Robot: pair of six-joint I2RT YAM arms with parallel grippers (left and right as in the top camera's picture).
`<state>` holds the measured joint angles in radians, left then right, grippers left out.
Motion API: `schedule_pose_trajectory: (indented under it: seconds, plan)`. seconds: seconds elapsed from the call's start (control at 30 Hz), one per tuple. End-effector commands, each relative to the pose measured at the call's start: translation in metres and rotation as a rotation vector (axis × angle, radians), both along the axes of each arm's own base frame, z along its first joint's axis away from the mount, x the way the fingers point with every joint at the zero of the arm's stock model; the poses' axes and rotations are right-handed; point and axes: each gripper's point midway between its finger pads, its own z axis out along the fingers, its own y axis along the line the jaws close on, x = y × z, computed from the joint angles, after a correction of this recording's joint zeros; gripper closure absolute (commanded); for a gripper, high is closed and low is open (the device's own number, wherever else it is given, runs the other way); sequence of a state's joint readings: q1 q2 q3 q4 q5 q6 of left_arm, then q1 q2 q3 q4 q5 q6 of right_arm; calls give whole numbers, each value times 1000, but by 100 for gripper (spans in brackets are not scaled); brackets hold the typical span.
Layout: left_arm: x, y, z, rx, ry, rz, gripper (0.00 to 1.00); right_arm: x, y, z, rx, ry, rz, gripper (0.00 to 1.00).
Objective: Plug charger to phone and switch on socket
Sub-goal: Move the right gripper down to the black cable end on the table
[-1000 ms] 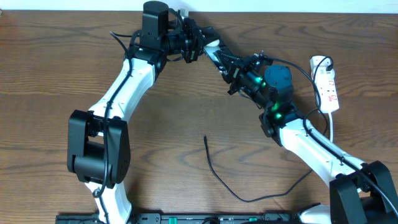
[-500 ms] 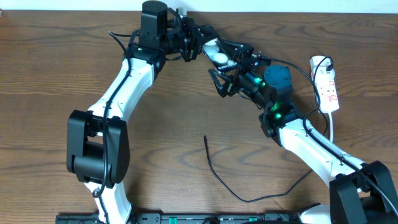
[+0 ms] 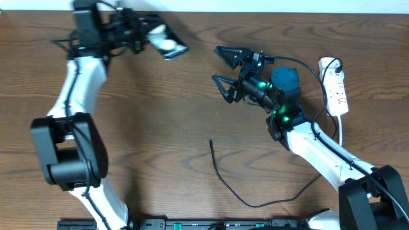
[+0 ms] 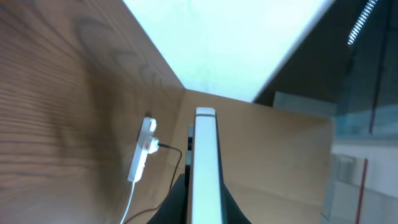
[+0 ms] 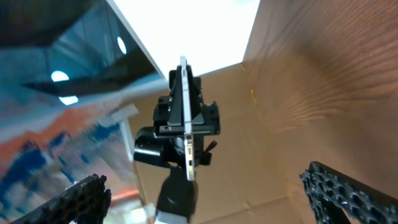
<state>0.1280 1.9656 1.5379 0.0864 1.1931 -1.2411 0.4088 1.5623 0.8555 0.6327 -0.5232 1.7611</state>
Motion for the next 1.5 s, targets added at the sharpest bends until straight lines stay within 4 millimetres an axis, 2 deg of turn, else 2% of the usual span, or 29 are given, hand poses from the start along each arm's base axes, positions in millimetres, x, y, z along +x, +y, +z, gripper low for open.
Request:
schedule_pose_trajectory:
  seconds: [0.0,0.17,0.3,0.43,0.53,0.6,0.7,0.8,0.93,1.2,1.37,1.47]
  plan:
    - [-31,10,32,-41,-172,-194,92,-10,9,7,-113,-192,86,1]
    - [-48,16,37,-40,-304,-290,93,-20,16,7,-205,-328,167,1]
    - [-48,15,36,-28,-333,-294,93,-28,19,-23,-352,-227,269,1]
    - [-47,16,35,-13,-362,-293,93,-47,12,-59,-599,-93,348,1]
    - [-46,17,35,-5,-372,-287,93,-71,3,-87,-808,-15,400,1]
    - [-46,17,35,-2,-378,-286,93,-97,-1,-111,-956,15,470,1]
    - [-46,17,35,3,-390,-287,92,-125,-8,-134,-1099,69,519,1]
    - [-46,17,34,7,-399,-288,93,-153,-3,-148,-1169,78,588,1]
    - [-47,17,32,6,-396,-288,92,-158,4,-149,-1225,28,585,1]
    - [-47,17,30,10,-399,-286,93,-156,-11,-161,-1282,155,498,1]
    - [-45,18,29,14,-398,-280,93,-157,-3,-180,-1326,231,591,2]
    - [-45,18,29,14,-398,-280,93,-157,-3,-189,-1375,291,635,7]
